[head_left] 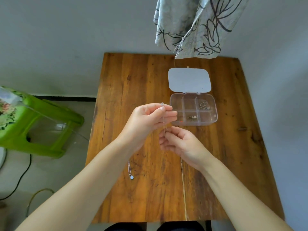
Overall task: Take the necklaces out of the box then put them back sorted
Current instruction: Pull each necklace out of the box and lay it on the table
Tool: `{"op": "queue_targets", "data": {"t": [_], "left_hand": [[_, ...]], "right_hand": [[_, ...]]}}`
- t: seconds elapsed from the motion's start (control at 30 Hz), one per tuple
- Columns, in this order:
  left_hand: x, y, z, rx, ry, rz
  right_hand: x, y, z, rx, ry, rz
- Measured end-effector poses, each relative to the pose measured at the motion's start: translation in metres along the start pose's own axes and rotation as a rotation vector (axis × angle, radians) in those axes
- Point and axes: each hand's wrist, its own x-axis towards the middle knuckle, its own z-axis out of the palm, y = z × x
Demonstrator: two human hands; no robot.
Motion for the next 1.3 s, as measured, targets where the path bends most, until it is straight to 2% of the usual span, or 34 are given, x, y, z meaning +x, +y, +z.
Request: {"op": "queue_targets", "data": {"t": [0.13, 0.27, 0.4, 0.5, 0.63, 0.73, 0.83, 1.03, 1.17, 1.3], "left_hand": [[0.012, -0.013, -0.020, 0.050, 0.041, -0.042], [0.029, -0.033, -0.038, 0.210, 0.017, -0.138], [0.053, -0.050, -0.055, 0.419, -0.032, -0.206], [0.073, -0.063, -0.060, 0.643, -0.114, -0.195], [0.092, -0.082, -0.057, 1.109, -0.346, -0.033], [0.103, -0.097, -0.065, 1.298, -0.455, 0.050], [0.106, -0.106, -0.072, 1.435, -0.487, 0.130], [0.104, -0.116, -0.074, 1.596, -0.549, 0.302], [0.104, -0.120, -0.074, 1.683, -0.545, 0.378], [0.103, -0.116, -0.069, 1.686, -0.484, 0.360]], "right_hand": [[-0.004, 0.019, 0.003, 0.070, 0.201, 0.029], [-0.018, 0.048, 0.002, 0.046, 0.357, 0.173], [-0.033, 0.080, 0.012, 0.055, 0.481, 0.340], [-0.037, 0.103, 0.024, 0.045, 0.540, 0.432], [-0.028, 0.123, 0.040, 0.019, 0.546, 0.486], [-0.017, 0.131, 0.051, -0.020, 0.547, 0.537], [-0.010, 0.136, 0.058, -0.072, 0.546, 0.575], [-0.004, 0.141, 0.058, -0.296, 0.503, 0.660], [0.005, 0.136, 0.055, -0.438, 0.379, 0.729], [0.010, 0.126, 0.044, -0.520, 0.207, 0.811]]}}
